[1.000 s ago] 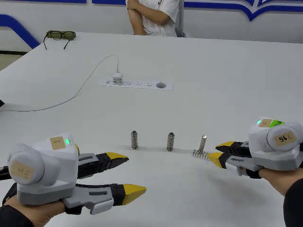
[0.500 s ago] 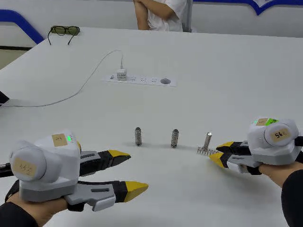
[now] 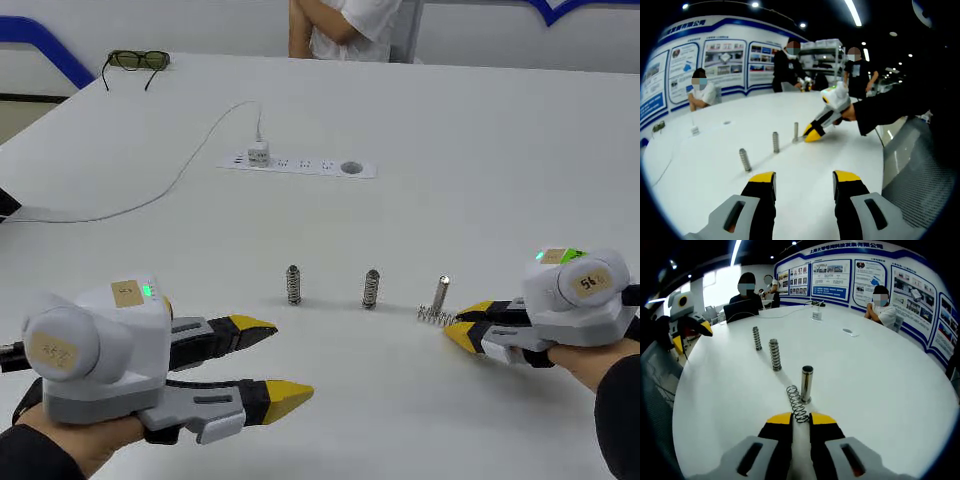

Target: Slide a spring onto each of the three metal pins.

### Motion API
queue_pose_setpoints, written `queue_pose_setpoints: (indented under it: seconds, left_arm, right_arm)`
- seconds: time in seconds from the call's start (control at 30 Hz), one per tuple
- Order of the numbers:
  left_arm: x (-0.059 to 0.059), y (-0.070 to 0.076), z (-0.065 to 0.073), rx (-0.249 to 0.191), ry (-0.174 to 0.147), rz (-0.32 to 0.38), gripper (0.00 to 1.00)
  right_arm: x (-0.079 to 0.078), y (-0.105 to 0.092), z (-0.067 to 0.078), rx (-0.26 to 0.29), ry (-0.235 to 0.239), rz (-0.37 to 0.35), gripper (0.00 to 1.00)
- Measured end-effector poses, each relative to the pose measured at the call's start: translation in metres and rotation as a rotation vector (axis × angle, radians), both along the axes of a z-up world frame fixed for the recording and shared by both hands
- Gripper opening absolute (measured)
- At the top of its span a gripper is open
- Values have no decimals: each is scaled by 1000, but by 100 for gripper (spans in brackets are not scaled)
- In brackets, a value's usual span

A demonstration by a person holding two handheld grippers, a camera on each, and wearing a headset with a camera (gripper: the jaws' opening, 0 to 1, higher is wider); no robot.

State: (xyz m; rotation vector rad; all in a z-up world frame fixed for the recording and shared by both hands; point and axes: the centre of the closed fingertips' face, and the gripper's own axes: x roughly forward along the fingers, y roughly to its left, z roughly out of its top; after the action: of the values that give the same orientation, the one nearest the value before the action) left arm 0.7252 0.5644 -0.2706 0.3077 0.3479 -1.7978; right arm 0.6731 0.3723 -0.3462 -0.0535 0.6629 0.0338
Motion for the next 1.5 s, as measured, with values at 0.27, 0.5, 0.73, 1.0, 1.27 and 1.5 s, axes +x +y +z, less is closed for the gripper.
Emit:
queue_pose_setpoints:
  seconds: [0.27, 0.5, 0.73, 1.0, 1.27, 1.5]
  left_arm:
    - [0, 0, 0, -4, 0, -1, 46]
    - [-2, -1, -1, 3, -13, -26, 46]
    - [-6, -6, 0, 11, -37, -68, 46]
    - [-9, -18, 4, 10, -69, -114, 45]
    - [-20, -31, 5, 8, -97, -172, 43]
    - [-27, -36, 3, 8, -113, -206, 42]
  right_arm:
    - [-3, 2, 1, -11, 12, -1, 12]
    - [-6, 7, 10, -26, 15, 17, 12]
    - [-10, 17, 20, -35, 23, 39, 12]
    - [-9, 38, 41, -50, 11, 109, 12]
    - [-8, 72, 61, -56, 10, 218, 12]
    - [-5, 100, 72, -55, 13, 306, 12]
